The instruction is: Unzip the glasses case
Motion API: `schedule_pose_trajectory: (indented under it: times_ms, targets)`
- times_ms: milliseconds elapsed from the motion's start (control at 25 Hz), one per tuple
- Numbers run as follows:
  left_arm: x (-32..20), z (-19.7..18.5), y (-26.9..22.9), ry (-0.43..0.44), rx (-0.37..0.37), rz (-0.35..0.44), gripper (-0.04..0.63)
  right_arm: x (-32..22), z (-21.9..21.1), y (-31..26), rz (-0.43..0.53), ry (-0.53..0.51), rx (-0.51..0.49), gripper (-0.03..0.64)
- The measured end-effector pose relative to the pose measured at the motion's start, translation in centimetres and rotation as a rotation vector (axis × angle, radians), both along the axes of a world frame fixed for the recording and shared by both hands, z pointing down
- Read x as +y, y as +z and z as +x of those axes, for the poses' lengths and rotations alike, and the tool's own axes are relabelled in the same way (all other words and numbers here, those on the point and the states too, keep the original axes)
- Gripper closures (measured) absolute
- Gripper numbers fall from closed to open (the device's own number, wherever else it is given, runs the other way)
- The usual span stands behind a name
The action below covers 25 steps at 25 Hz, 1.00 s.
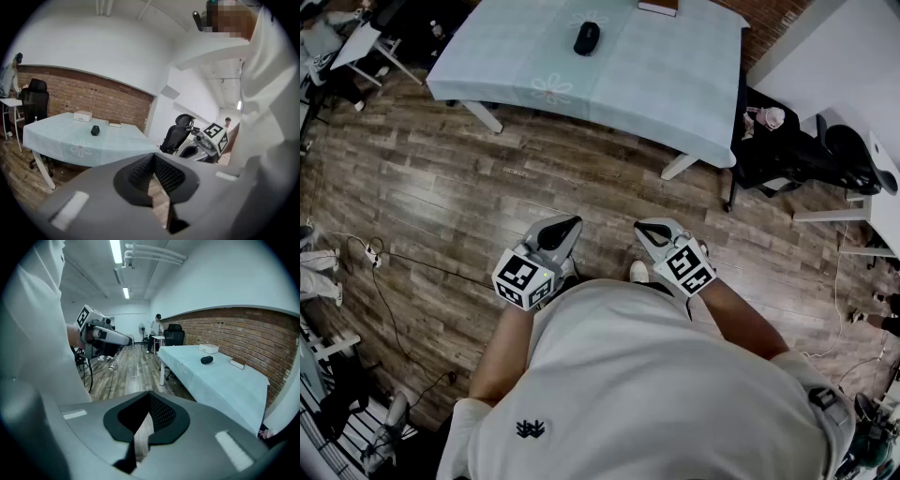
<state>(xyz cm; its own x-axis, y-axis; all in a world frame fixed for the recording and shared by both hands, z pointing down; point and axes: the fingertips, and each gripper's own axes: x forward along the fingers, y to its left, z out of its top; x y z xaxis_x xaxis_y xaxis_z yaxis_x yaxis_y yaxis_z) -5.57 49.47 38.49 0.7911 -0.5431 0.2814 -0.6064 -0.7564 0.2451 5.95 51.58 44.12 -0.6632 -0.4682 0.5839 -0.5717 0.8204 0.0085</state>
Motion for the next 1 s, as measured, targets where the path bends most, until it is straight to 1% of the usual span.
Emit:
schedule_pose_trajectory:
  times_ms: [240, 360, 440, 560, 680, 800, 880, 1000]
  targets:
    - [-1.2, -8.9, 0.6, 0.077, -0.042, 0.010, 0.540, -2.7, -8.8, -0.9, 0.020, 0.059, 0.001, 0.617]
    - [-1.9, -11.9, 1.1, 0.116, -0.044, 0.012, 0.540, -3.4, -11.8, -1.3, 0.025, 0.091, 0.008, 0.617]
    - [-2.8, -12.9, 1.4, 0.130, -0.034, 0.006, 0.540, -3.7, -13.0, -1.6, 0.024, 0.104, 0.014, 0.617]
    - [-4.7, -12.6, 1.4, 0.142, -0.010, 0.004, 0.540, -4.6, -13.2, -1.6, 0.016, 0.110, 0.026, 0.617]
    - [-7.5, -11.2, 1.5, 0.164, -0.008, 0.017, 0.540, -7.3, -11.8, -0.9, -0.007, 0.151, 0.023, 0.617]
    - [-10.8, -9.6, 1.7, 0.178, -0.044, 0.039, 0.540, -11.1, -9.9, -0.3, -0.006, 0.177, 0.003, 0.617]
    - [-13.6, -8.5, 1.6, 0.168, -0.071, 0.045, 0.540, -14.4, -8.5, 0.0, 0.009, 0.168, -0.008, 0.615]
    - [-18.2, -7.3, 1.3, 0.144, -0.102, 0.035, 0.540, -19.9, -6.7, 0.0, 0.013, 0.149, -0.017, 0.614]
